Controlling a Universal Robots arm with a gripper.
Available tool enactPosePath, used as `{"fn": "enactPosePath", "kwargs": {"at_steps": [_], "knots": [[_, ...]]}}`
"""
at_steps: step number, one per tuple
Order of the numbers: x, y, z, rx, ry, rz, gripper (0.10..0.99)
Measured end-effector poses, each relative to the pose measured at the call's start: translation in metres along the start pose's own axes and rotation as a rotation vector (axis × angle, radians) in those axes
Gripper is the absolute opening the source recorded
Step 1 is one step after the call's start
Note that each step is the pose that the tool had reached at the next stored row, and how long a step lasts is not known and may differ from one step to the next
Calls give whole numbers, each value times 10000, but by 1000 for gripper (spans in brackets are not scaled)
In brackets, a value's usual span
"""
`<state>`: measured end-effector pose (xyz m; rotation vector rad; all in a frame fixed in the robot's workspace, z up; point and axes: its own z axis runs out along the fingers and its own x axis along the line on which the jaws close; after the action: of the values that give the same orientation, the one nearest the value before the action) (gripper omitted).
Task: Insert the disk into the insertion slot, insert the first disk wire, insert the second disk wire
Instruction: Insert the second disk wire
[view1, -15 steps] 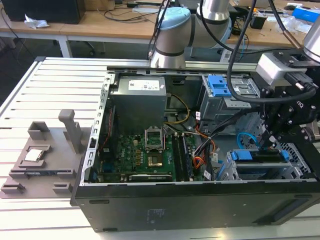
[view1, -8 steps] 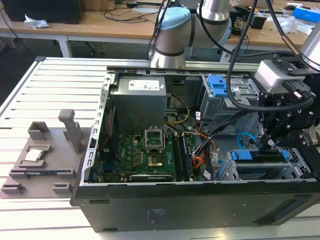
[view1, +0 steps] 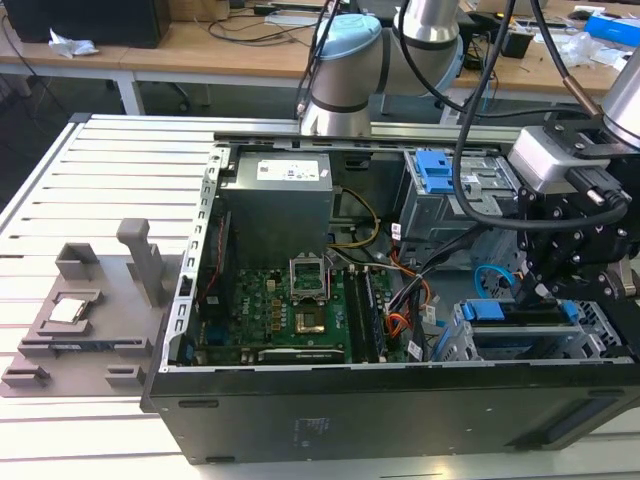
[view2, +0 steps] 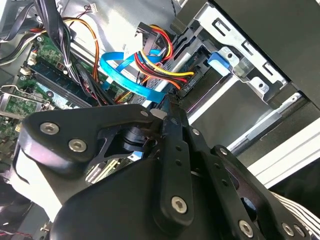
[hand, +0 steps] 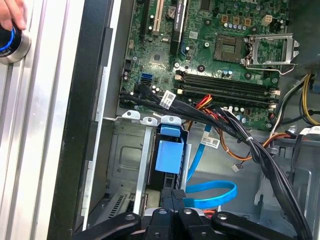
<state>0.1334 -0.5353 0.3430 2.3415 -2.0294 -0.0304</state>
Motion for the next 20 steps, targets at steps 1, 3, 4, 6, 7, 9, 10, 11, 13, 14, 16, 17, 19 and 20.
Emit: {"fn": "enactPosePath", "kwargs": {"at_steps": [1,3,4,6,7,9,10,11,13,14,16,17,19,20], "knots": [[0,0,0,0,0,0,106],[0,0,1,0,-1,0,114],[0,0,1,0,-1,0,176],[0,0,-8,1,-9,0,176],[0,1,-28,2,-13,-1,176],[1,4,-108,1,-1,-11,176],[1,5,-116,1,-2,-23,176],[1,5,-116,2,1,-124,176],[1,7,-115,7,21,-481,176],[1,8,-109,11,40,-850,176],[1,8,-103,11,39,-851,176],[1,8,-103,12,39,-851,176],[1,8,-102,12,38,-851,247],[1,8,-102,12,38,-851,247]]}}
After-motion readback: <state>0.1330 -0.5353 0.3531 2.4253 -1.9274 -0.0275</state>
